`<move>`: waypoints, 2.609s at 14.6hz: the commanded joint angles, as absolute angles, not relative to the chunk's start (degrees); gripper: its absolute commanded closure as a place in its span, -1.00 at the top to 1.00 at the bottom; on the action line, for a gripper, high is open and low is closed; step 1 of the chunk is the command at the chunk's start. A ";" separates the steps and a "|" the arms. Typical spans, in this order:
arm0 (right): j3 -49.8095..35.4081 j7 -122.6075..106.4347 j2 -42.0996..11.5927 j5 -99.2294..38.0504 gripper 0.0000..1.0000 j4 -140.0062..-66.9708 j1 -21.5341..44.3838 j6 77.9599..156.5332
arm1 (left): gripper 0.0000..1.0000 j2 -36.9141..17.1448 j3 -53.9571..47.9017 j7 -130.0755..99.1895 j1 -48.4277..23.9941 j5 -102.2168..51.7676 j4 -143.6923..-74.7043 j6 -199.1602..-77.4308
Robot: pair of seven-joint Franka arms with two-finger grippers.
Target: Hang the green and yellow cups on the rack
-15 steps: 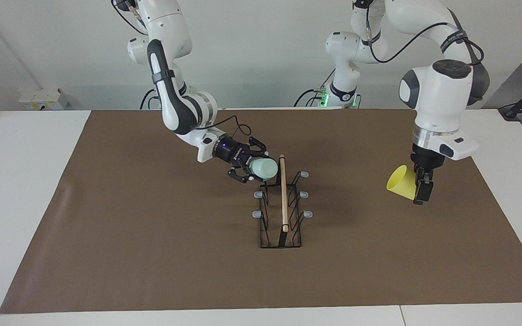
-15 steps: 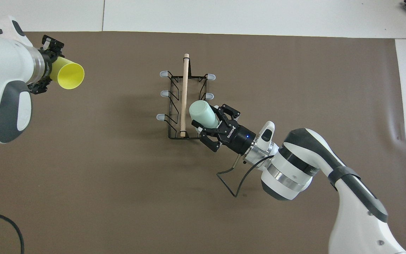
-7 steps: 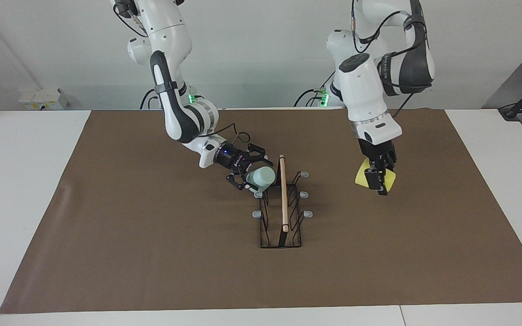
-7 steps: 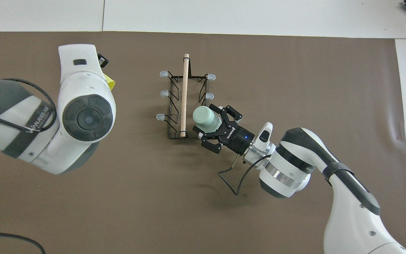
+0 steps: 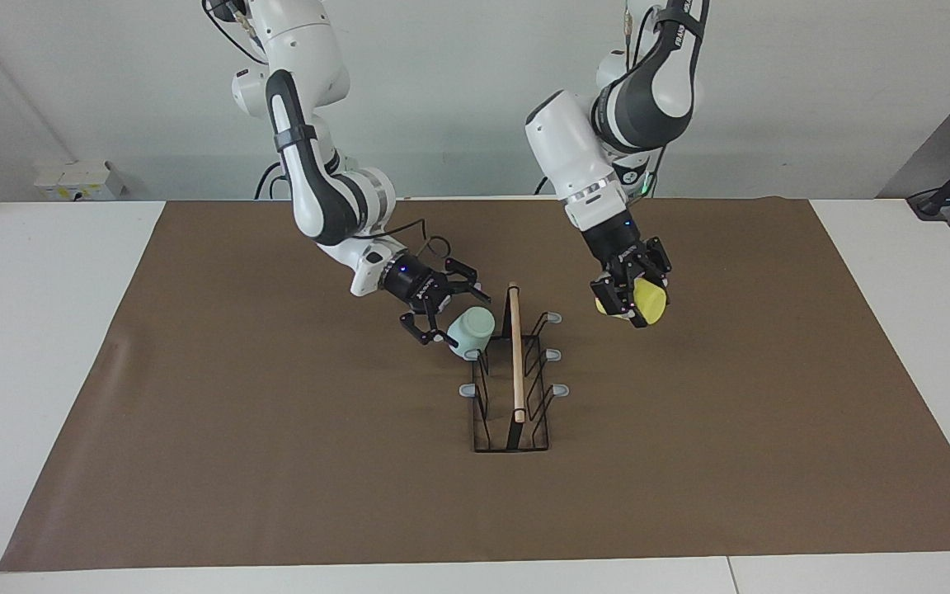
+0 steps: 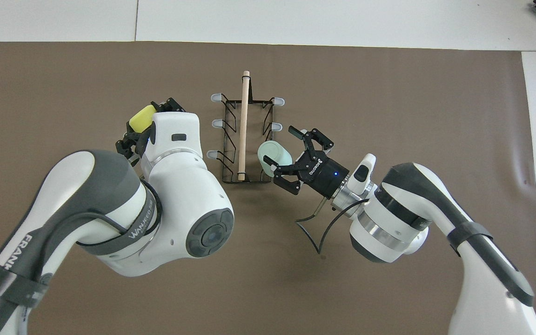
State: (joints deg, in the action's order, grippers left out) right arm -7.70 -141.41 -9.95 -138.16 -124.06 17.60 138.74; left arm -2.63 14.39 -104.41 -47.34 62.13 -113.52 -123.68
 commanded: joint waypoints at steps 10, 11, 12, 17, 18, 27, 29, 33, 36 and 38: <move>-7.65 -128.60 -4.83 -97.61 1.00 -120.51 4.23 143.96 | -1.00 -7.29 15.03 -120.50 -55.72 76.11 -115.75 -115.23; -7.56 -126.67 -4.92 -91.90 1.00 -119.72 3.26 144.05 | -1.00 -7.82 15.03 -120.59 -55.98 76.11 -115.58 -115.05; -7.47 -124.56 -4.92 -85.93 1.00 -119.10 2.56 144.14 | -1.00 -8.26 15.03 -120.85 -56.07 76.11 -115.32 -114.79; -6.95 -111.56 -4.75 -61.04 1.00 -118.83 0.62 146.42 | -1.00 -14.76 14.94 -126.29 -58.88 76.11 -111.27 -111.36; -6.94 -108.05 -4.75 -56.91 1.00 -118.83 0.01 146.43 | -1.00 -14.94 14.94 -126.47 -59.41 76.03 -111.27 -111.36; -6.77 -67.28 -3.87 -10.87 1.00 -116.64 -1.41 141.17 | 1.00 -14.85 14.77 -126.56 -59.50 74.80 -111.62 -112.33; -5.28 -56.31 -3.26 -2.33 1.00 -113.14 -0.53 133.81 | 1.00 -14.51 14.77 -126.39 -59.50 72.61 -111.53 -112.76; -2.11 -35.74 -0.62 6.93 1.00 -108.02 1.23 119.56 | 1.00 -10.04 14.50 -117.04 -58.54 67.87 -111.09 -114.16; -2.11 -22.44 0.88 9.05 1.00 -106.00 1.14 113.31 | 1.00 -5.55 14.59 -95.43 -55.12 59.09 -111.09 -116.19; -1.85 -15.25 1.58 8.96 1.00 -104.51 1.06 109.53 | 1.00 -3.44 14.59 -83.38 -52.14 54.25 -111.09 -116.45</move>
